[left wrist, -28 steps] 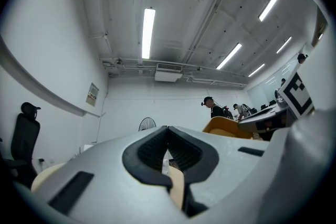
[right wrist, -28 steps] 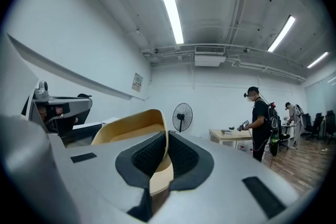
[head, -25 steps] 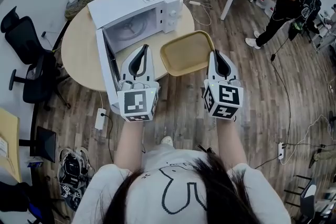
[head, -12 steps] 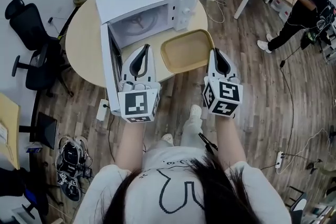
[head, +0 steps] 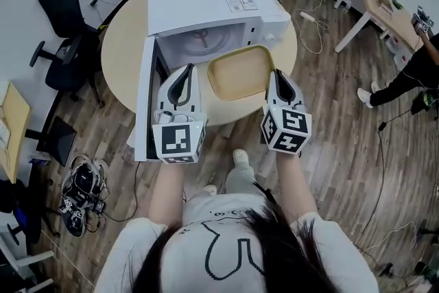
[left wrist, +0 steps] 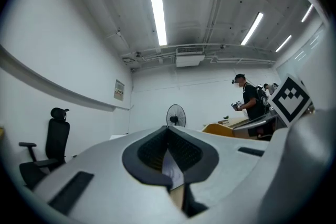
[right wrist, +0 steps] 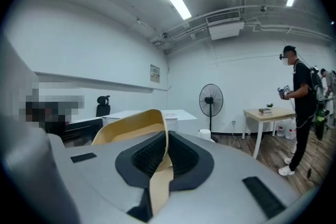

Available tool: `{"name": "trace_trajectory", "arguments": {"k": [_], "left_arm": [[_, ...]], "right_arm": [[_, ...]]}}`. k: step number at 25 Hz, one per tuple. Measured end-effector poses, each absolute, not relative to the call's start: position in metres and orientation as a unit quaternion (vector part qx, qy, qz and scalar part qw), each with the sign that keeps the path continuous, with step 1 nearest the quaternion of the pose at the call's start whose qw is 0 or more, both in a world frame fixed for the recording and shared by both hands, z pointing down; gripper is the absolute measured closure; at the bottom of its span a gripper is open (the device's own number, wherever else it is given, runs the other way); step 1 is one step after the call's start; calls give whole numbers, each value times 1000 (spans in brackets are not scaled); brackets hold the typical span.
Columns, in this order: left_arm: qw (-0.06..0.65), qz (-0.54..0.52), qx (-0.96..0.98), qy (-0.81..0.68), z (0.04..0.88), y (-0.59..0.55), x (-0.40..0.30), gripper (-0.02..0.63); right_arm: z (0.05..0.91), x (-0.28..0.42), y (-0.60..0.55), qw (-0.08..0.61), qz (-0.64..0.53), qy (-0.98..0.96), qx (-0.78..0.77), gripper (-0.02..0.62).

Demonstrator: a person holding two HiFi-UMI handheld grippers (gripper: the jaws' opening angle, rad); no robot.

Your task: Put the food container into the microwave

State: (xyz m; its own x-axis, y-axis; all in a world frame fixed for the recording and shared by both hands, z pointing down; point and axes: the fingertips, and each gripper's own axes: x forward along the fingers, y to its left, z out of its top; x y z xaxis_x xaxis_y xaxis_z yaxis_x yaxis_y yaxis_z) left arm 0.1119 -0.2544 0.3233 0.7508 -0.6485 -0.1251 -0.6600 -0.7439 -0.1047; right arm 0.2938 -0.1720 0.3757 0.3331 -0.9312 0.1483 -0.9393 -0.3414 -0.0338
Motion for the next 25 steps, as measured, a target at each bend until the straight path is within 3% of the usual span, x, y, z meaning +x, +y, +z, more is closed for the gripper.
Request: {"name": "trace_trajectory", "arguments": {"k": [25], "left_arm": [[74, 3, -826, 558, 334, -320, 111, 597]], "right_arm": [[462, 314, -332, 69, 185, -734, 650, 555]]}}
